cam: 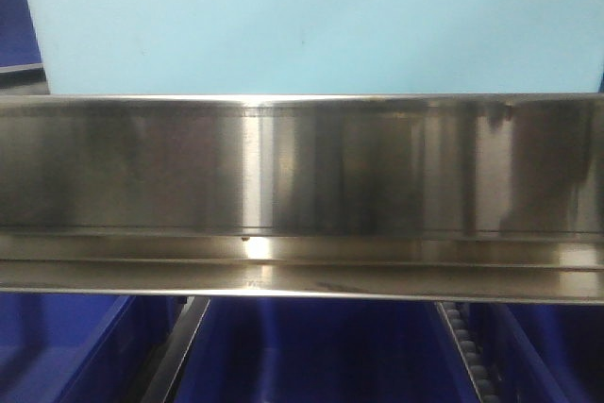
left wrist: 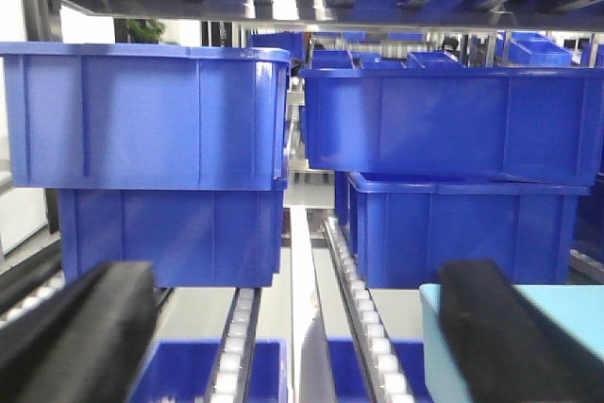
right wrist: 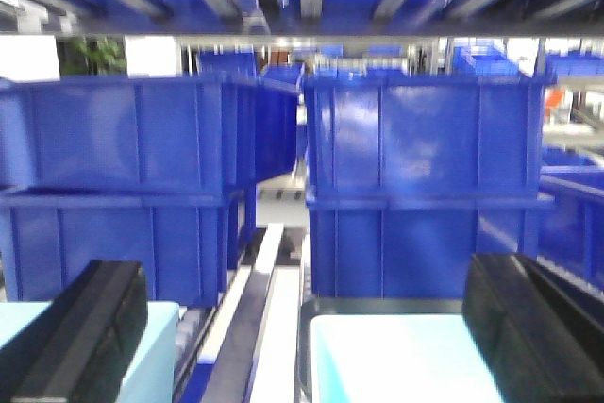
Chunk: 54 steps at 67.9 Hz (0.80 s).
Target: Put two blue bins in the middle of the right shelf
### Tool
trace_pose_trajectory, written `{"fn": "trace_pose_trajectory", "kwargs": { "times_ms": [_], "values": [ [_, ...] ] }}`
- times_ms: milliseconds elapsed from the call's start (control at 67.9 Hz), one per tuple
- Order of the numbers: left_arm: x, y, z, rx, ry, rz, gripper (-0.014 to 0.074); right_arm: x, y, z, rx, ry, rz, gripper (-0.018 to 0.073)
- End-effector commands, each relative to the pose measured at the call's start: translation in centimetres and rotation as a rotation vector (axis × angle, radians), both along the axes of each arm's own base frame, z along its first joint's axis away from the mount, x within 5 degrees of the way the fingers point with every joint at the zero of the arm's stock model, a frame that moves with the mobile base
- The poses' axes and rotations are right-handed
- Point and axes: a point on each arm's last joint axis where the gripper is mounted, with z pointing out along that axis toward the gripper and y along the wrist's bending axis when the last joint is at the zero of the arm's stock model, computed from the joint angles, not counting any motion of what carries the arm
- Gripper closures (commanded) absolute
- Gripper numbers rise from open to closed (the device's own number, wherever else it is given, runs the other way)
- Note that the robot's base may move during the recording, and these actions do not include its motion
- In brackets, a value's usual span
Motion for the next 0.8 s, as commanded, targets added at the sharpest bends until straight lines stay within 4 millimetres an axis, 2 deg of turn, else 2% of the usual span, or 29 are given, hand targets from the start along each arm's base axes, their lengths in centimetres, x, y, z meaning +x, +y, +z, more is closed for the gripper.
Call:
{"fn": "trace_pose_trajectory", "kwargs": {
  "times_ms": [0,103,236,412,663,780],
  "values": [
    [1.0,-0.4,1.0,-0.002,0.041,-0.038,0.0014,0.5,0.0,1.0,-0.006,0.004,0.002,-0.0009],
    [2.6,-1.4,1.6,0.012,0.095,-0.122,0.0016,1.7,0.2,2.1,-0.032,0.096,0.026,-0.0009],
    [4.5,-3.2,2.3,0.042,0.181,-0.239,0.0016,3.5,1.4,4.3,-0.065,0.216,0.159,-0.0009],
    [7.6,-5.9,3.7,0.113,0.363,-0.33,0.0016,7.5,3.5,6.4,-0.064,0.437,0.323,-0.0009],
    [13.5,-9.1,4.7,0.188,0.598,-0.333,0.0016,13.5,7.4,6.7,-0.144,0.676,0.482,-0.0009],
    [16.3,-10.2,3.8,0.198,0.722,-0.279,0.0016,16.2,8.6,5.6,-0.17,0.802,0.429,-0.0009]
  ]
}}
